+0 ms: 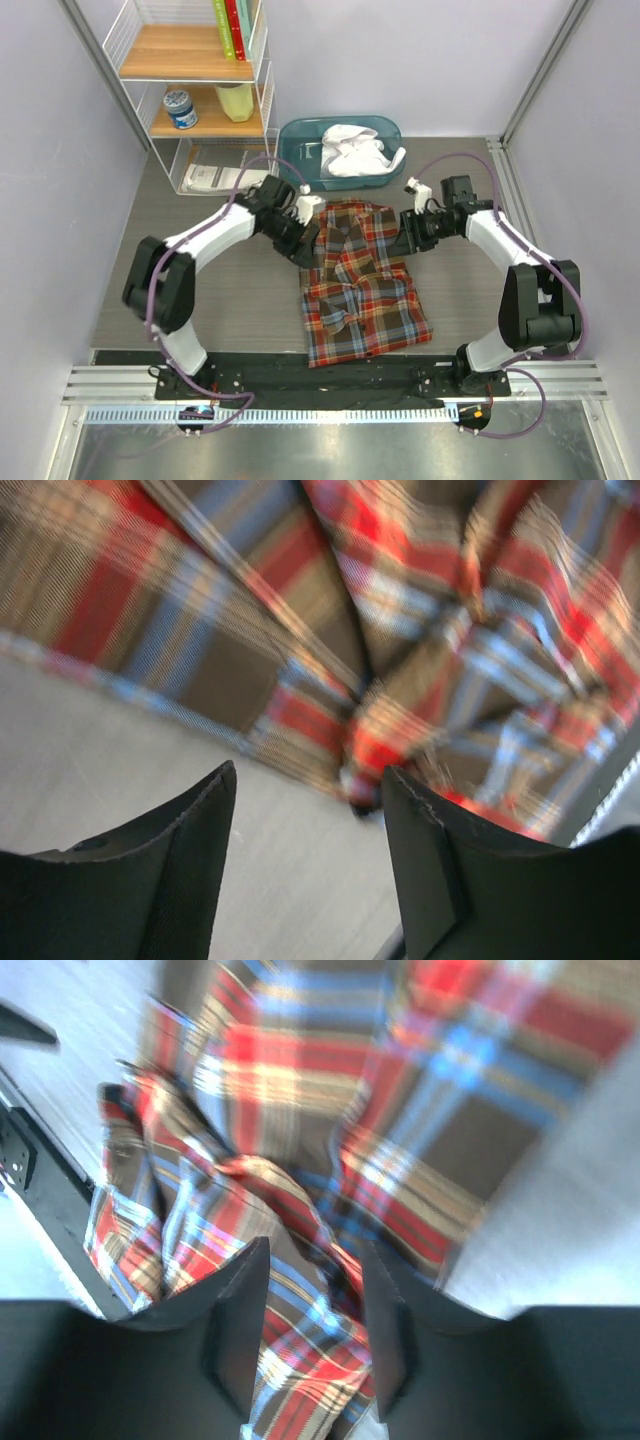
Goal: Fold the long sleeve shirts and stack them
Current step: Fold the shirt
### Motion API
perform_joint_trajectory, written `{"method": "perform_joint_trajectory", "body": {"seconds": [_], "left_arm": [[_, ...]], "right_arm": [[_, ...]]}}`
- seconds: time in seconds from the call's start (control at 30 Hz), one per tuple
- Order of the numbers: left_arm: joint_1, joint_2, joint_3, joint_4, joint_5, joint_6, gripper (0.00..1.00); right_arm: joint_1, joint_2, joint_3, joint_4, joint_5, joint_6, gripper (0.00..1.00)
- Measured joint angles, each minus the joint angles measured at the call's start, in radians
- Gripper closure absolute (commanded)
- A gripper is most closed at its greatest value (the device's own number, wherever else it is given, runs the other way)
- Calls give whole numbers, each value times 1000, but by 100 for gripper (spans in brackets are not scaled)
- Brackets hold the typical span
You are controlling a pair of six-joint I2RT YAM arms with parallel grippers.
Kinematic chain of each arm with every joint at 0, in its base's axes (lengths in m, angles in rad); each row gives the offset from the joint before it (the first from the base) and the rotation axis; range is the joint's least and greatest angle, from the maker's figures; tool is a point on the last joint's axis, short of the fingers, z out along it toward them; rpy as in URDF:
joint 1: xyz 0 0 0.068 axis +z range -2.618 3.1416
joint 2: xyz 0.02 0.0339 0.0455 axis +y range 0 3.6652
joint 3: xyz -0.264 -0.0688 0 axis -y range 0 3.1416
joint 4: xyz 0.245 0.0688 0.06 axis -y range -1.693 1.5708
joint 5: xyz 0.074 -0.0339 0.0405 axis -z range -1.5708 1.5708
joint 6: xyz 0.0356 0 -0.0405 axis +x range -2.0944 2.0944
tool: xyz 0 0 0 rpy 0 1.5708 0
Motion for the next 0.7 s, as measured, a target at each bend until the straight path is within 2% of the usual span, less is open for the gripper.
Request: {"method": "perform_joint_trajectory", "body": {"seconds": [0.1, 0.3, 0.5, 0.7], "left_arm": [[-5, 116, 105, 27, -18, -26, 46], [0, 248, 221, 31, -82, -50, 56], [50, 388, 339, -47, -145, -37, 64], [132, 468, 506, -123, -193, 20, 64]], "right_arm": [[-36, 30, -77, 48, -1, 45, 68], [-40, 76, -128, 146, -3, 105, 71], [-40, 121, -186, 222, -31, 153, 70], [-7, 118, -257, 289, -87, 228, 67]]}}
